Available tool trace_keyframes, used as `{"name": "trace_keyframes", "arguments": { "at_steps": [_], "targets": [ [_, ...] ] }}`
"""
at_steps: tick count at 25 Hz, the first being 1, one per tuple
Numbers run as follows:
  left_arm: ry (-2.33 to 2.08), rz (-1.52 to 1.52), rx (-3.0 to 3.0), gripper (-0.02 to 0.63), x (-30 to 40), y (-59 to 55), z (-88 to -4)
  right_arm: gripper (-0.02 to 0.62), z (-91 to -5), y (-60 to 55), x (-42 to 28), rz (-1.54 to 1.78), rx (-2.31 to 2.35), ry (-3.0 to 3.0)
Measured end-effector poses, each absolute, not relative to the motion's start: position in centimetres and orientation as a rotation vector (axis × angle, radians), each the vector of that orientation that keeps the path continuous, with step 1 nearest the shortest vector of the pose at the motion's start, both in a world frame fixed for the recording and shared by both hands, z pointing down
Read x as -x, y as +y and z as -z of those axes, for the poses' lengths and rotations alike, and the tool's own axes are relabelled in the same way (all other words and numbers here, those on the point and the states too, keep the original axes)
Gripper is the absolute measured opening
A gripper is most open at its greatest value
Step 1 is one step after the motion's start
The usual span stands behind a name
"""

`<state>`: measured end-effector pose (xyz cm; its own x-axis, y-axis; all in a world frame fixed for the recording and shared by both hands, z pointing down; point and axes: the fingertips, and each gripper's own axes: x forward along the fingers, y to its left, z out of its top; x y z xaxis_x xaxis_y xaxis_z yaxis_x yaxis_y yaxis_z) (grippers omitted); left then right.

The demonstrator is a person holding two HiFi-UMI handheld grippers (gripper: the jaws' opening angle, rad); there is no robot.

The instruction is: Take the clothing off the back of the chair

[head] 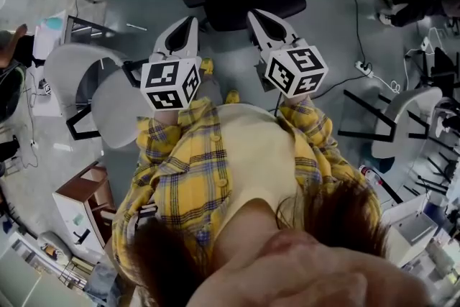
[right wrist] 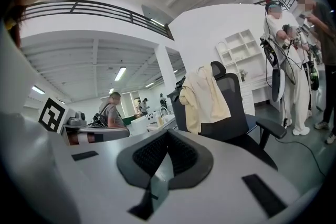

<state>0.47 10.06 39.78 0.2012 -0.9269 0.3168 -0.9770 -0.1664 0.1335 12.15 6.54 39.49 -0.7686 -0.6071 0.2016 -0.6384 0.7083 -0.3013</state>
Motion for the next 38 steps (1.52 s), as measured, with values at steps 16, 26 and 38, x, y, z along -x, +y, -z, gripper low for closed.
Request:
{"name": "trace_keyframes", "arguments": {
  "at_steps": [16,26,38],
  "targets": [
    [-1.802,-0.158,-2.186,0.003,4.9,2.4,-39.8,0.012,-39.6,-0.3,-8.3,-0.488,-1.08,-2.778],
    [-1.763,-0.267,-2.253,0.003,9.2,-3.4,-39.8,0.012,-38.9,-6.0,-3.6,-0.47,-1.113,-2.764],
    [-1.723,-0.267,-2.311,0.003,15.1,-9.2,-39.0,0.012,-37.9,-11.5,3.1,-0.421,-1.109,-2.761]
  ]
}}
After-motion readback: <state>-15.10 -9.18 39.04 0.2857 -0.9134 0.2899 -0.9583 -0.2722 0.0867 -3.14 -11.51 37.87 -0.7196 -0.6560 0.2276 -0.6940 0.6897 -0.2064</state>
